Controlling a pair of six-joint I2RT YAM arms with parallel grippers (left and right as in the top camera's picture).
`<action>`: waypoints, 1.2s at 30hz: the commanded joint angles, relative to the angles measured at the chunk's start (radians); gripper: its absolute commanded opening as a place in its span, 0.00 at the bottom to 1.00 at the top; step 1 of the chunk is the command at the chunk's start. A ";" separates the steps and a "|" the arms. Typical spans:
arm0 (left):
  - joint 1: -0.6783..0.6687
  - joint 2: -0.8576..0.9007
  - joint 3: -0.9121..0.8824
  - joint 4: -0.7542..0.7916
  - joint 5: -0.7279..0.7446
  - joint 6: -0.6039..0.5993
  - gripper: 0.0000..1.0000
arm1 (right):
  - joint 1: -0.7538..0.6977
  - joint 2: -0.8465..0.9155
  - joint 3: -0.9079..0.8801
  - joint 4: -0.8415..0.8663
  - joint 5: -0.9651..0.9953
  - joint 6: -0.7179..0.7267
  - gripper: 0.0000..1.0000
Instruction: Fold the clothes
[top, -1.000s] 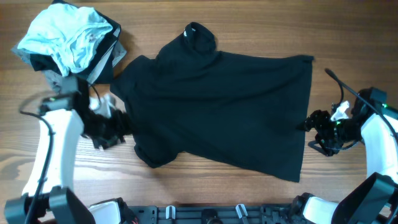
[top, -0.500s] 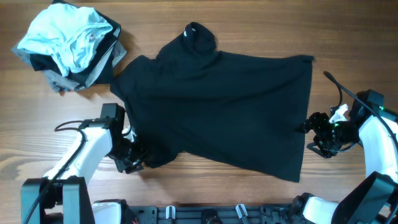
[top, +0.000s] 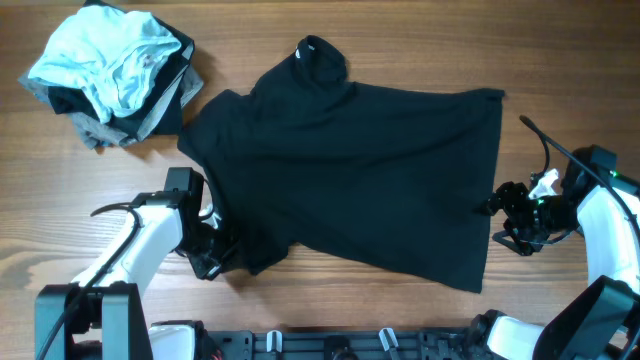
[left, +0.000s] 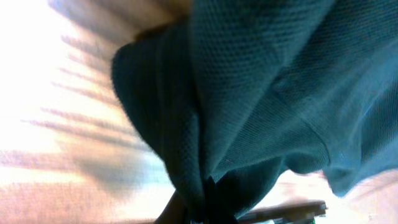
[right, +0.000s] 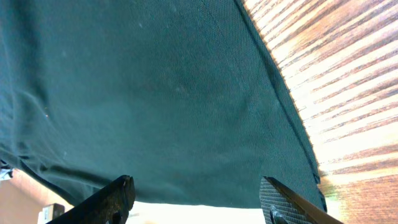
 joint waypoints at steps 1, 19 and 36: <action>0.013 0.009 0.120 -0.052 0.044 0.067 0.04 | 0.005 -0.009 -0.004 -0.017 0.013 0.005 0.69; 0.014 0.009 0.288 0.254 0.008 0.008 0.04 | 0.089 -0.240 -0.004 -0.157 0.107 0.103 0.63; 0.014 0.009 0.288 0.551 -0.132 0.008 0.04 | 0.258 -0.224 -0.165 -0.104 0.119 0.367 0.57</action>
